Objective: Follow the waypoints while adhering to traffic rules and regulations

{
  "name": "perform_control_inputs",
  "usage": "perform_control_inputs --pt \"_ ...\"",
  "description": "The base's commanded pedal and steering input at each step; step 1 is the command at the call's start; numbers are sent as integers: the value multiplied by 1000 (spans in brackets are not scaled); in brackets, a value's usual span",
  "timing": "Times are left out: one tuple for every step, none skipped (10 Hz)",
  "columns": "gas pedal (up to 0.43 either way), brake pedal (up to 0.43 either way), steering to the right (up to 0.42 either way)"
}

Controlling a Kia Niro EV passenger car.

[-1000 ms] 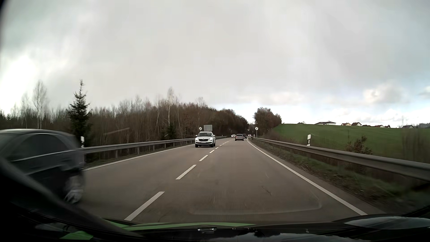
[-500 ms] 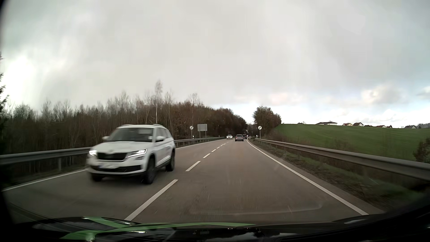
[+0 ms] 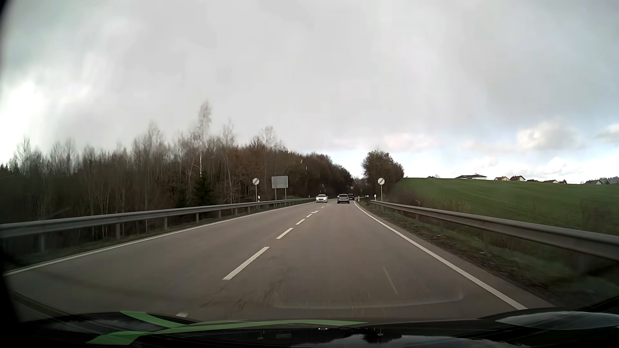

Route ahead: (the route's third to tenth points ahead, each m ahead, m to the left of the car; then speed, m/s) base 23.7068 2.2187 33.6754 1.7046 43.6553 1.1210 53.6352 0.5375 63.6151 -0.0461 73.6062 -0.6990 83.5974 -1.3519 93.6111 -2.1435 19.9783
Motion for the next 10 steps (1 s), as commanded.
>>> perform_control_inputs --pt "118 0 3" --pt "118 0 2" --pt "118 0 1" --pt "118 0 1" --pt "118 0 1" --pt "130 0 1" --pt "150 0 1" --pt "177 0 1" --pt "189 0 1" --pt "189 0 1"
